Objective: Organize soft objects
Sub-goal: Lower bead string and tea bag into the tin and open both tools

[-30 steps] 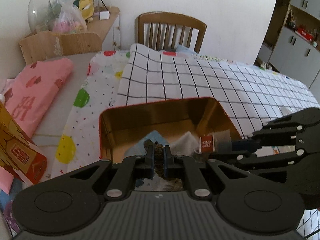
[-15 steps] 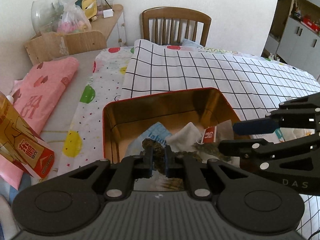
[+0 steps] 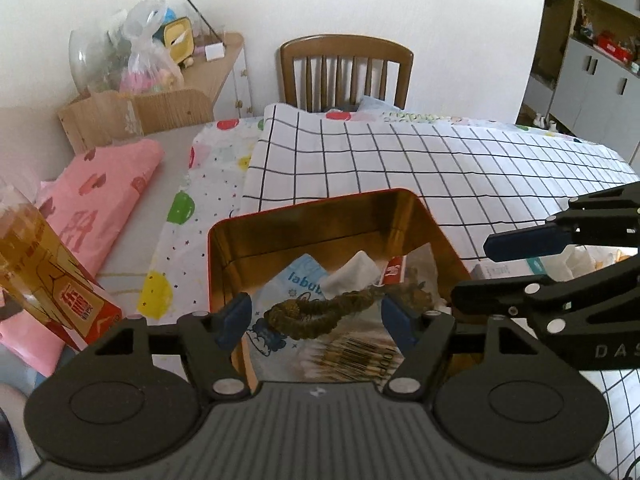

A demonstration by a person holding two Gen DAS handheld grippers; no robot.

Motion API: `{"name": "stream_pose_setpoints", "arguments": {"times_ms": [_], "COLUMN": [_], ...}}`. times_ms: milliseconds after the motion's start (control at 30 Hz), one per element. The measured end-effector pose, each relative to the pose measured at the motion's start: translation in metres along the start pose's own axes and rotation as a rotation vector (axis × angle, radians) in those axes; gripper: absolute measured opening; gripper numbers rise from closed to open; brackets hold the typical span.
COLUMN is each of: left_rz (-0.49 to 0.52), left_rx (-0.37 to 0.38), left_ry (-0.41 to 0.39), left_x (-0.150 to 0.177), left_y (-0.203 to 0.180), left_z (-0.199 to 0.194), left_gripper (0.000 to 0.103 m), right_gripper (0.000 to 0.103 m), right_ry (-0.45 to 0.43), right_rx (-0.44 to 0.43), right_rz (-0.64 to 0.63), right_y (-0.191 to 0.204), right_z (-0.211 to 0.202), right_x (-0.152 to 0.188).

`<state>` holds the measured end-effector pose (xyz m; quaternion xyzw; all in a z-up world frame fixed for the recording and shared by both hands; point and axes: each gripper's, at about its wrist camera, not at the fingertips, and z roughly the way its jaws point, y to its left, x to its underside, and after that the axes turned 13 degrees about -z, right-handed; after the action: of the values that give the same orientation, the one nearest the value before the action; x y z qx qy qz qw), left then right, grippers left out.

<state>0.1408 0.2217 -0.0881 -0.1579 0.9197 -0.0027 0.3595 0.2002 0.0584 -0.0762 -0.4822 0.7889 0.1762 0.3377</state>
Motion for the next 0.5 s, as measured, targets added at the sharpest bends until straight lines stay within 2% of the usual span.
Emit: {"name": "stream_pose_setpoints", "arguments": {"times_ms": [300, 400, 500], "left_rz": [-0.001, 0.0, 0.002], "left_rx": [0.025, 0.036, 0.049], "left_ry": [-0.038, -0.057, -0.076], "left_x": [0.006, 0.007, 0.008], "left_y": [-0.018, -0.026, -0.036], "left_z": [-0.03, -0.04, -0.051], "left_gripper": [0.072, 0.079, 0.079], "right_gripper": [0.057, 0.063, 0.065], "right_ry": [-0.059, -0.084, -0.103], "right_rx": [0.0, 0.006, 0.008], "right_rz": [0.012, 0.025, 0.038], "right_y": [-0.003, -0.008, -0.014], "right_z": [-0.043, -0.06, -0.076], "right_x": [0.012, 0.018, 0.025]}}
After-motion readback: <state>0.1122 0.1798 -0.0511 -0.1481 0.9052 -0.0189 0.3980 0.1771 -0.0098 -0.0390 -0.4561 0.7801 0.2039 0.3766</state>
